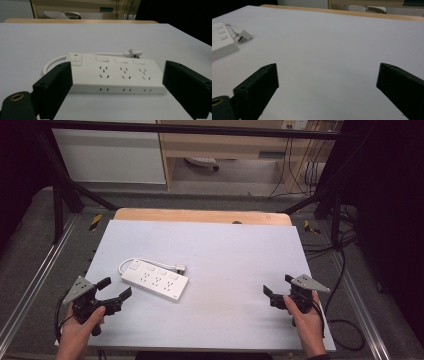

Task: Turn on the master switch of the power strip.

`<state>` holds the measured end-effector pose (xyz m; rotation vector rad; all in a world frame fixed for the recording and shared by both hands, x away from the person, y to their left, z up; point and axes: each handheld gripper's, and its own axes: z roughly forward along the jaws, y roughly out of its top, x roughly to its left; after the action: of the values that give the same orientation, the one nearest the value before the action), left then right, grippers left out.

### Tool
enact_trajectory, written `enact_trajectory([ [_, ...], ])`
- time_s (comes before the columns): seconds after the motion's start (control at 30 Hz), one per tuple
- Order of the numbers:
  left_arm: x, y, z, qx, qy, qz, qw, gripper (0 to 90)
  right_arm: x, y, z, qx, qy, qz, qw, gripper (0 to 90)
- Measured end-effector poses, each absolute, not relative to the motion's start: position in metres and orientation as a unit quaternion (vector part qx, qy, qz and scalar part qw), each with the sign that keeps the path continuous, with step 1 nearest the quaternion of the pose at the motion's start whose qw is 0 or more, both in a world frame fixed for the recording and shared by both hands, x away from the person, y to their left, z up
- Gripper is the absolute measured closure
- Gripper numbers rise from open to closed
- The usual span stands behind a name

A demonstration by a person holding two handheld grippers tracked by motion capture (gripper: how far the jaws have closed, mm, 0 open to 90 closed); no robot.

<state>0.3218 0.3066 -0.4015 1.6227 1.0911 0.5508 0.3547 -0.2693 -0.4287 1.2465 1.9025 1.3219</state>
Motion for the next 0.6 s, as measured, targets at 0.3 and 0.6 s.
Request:
enact_trajectory([
  [0.3,0.330,0.297,-0.389,0.680,0.451,0.233,0.529,7.6,0.350,-0.266,-0.424,0.446,0.698,0.498,0.255,5.0],
  [0.6,0.339,0.290,-0.371,0.673,0.444,0.244,0.539,6.4,0.346,-0.267,-0.423,0.451,0.696,0.495,0.258,4.1],
])
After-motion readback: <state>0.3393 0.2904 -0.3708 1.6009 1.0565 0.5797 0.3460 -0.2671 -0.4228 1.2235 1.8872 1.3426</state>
